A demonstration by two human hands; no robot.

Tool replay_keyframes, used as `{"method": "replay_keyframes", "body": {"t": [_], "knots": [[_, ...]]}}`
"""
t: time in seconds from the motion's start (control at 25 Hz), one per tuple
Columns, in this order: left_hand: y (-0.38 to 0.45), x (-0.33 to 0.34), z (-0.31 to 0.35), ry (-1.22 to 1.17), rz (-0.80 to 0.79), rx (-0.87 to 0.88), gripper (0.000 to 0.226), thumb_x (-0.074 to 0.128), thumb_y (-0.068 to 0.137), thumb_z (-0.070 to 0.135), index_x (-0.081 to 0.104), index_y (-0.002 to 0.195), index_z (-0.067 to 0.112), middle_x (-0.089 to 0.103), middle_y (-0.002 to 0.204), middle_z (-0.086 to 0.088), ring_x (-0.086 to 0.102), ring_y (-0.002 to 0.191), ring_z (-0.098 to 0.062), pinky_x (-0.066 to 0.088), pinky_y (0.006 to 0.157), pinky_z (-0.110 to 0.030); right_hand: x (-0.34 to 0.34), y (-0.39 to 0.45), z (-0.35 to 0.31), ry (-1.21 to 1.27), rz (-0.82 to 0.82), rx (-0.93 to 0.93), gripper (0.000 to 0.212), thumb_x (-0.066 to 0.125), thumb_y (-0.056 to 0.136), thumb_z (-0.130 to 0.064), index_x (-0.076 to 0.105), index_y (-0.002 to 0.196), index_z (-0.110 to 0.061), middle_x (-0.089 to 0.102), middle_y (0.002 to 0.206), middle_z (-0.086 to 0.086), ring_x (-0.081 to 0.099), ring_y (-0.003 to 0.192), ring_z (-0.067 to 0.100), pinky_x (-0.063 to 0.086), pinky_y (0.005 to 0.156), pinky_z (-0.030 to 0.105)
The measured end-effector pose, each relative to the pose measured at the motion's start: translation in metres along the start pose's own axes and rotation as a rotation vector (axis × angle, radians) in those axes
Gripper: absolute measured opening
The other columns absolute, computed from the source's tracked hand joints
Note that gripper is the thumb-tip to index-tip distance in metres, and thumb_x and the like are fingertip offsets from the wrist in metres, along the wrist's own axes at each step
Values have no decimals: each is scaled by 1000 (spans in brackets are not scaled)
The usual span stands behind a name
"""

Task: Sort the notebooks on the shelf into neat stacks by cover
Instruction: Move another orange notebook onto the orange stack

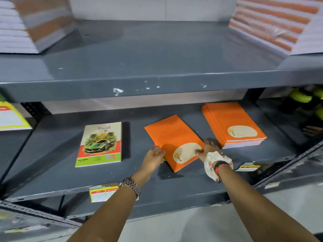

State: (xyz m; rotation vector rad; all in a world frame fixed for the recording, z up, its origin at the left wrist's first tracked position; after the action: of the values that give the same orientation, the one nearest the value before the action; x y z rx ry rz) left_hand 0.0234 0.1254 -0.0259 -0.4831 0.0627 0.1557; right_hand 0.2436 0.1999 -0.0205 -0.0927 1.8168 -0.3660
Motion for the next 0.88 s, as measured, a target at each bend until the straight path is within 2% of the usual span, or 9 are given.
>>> {"method": "replay_keyframes", "body": {"t": [0.08, 0.2, 0.24, 0.32, 0.4, 0.52, 0.68, 0.8, 0.88], "knots": [[-2, 19, -6, -12, 53, -47, 3, 52, 88, 14, 54, 90, 16, 57, 90, 0, 55, 86, -19, 48, 77, -37, 2, 5, 8, 30, -26, -30, 70, 59, 82, -40, 33, 138, -6, 41, 143, 17, 41, 130, 36, 37, 105, 44], [7, 27, -17, 42, 158, -73, 37, 67, 65, 36, 60, 96, 16, 66, 98, -15, 64, 100, -34, 57, 77, -50, -2, 9, 21, 288, -112, -56, 50, 64, 81, -27, 52, 123, -4, 59, 127, 16, 57, 115, 35, 45, 93, 35], [10, 25, -22, 70, 186, -67, 38, 67, 61, 35, 64, 92, 14, 67, 95, -22, 65, 99, -39, 57, 72, -55, -3, 7, 21, 390, -149, -78, 42, 65, 81, -20, 56, 119, -3, 63, 122, 16, 59, 111, 35, 46, 88, 32], [-1, 29, -13, 119, 229, -13, 8, 61, 74, 13, 65, 80, 10, 69, 89, -27, 66, 93, -41, 58, 65, -40, -13, 2, 24, 517, -154, -136, 39, 65, 81, -11, 57, 118, -4, 65, 121, 15, 60, 111, 32, 45, 88, 30], [-10, 39, -6, 114, 241, 32, 20, 51, 81, -3, 64, 94, 4, 69, 96, -22, 66, 95, -39, 57, 74, -41, -31, -2, 30, 565, -121, -193, 45, 65, 82, -8, 52, 125, -7, 60, 127, 11, 55, 118, 28, 41, 93, 28], [-15, 62, 12, 106, 273, 99, 31, 54, 83, -5, 57, 114, 0, 64, 109, -14, 62, 101, -32, 53, 88, -44, -58, 2, 53, 651, -58, -234, 45, 65, 81, -6, 52, 124, -8, 60, 123, 10, 55, 117, 27, 41, 94, 28], [3, 130, 57, 82, 201, 214, 37, 54, 85, -6, 52, 121, 1, 60, 109, -8, 59, 99, -25, 51, 86, -37, -100, 24, 116, 753, 85, -160, 41, 67, 78, -3, 57, 118, -6, 66, 116, 14, 60, 109, 31, 47, 96, 36], [27, 184, 84, 73, 112, 213, 39, 55, 86, -3, 48, 123, 0, 54, 106, -4, 51, 100, -16, 47, 86, -31, -121, 45, 162, 752, 144, -83, 36, 65, 80, -1, 61, 116, -6, 68, 113, 14, 62, 107, 30, 44, 87, 26], [49, 210, 91, 100, 78, 195, 39, 56, 85, -2, 48, 123, 1, 57, 112, -6, 54, 105, -19, 46, 89, -32, -128, 58, 185, 742, 198, -10, 31, 64, 80, -2, 64, 111, -5, 70, 108, 17, 63, 104, 32, 42, 82, 25]]}}
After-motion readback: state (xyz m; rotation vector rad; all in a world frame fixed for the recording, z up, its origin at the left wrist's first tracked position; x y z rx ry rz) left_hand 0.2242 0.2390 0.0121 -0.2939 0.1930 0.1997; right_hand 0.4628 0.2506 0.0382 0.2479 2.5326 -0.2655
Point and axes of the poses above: each hand's wrist, its own y-axis towards the middle knuckle, its own x-axis out of the palm, z = x × y, the point moved 7 cm from there along y, towards the middle knuckle
